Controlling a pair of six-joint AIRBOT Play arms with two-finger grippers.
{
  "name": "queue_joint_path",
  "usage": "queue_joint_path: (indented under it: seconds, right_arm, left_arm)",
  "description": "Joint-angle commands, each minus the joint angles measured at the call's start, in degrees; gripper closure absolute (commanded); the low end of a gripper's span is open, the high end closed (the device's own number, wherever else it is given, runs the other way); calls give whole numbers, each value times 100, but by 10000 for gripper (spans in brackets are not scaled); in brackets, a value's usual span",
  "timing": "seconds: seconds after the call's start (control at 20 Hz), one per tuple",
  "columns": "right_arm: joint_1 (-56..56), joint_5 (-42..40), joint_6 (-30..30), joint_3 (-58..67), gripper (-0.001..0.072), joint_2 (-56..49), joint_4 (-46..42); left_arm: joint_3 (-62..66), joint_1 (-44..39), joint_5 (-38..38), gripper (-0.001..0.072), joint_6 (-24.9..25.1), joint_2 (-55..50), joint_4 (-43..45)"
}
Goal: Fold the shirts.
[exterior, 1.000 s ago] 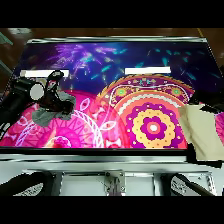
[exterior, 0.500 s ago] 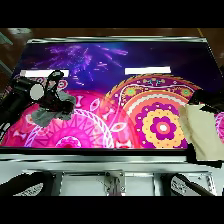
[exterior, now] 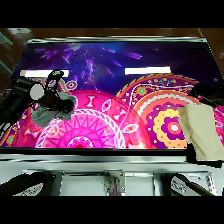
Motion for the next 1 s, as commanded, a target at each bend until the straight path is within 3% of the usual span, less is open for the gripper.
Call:
queue_joint_path:
  seconds: [0.0, 0.25, 0.3, 0.35, 0.45, 0.7, 0.8, 0.95]
  right_arm:
    - [-2, -295, 2, 0, 24, -2, 129]
    - [-2, -125, -9, -2, 23, -2, 131]
    - [-2, -127, -7, -2, 24, -2, 131]
    - [-2, -127, -7, -2, 24, -2, 129]
    - [-2, -116, -4, -2, 24, -2, 129]
    - [-2, -50, 2, -2, 24, -2, 129]
    - [-2, -55, 2, -2, 23, -4, 127]
    - [-2, -50, 9, -2, 24, -4, 129]
  left_arm:
    - [-2, -4, 658, 244, 2, -11, -68]
    - [-9, -7, 833, 242, 22, -61, -101]
    - [-7, 13, 929, 172, 131, -94, 37]
    - [9, 92, 1001, -11, 66, -166, 343]
    - [164, 540, 903, -8, -35, -442, 765]
    - [874, 2024, 52, -9, 719, -1746, 542]
    - [966, 2273, -260, -9, 1086, -2256, 168]
    - [979, 2317, -332, -5, 1067, -2771, 138]
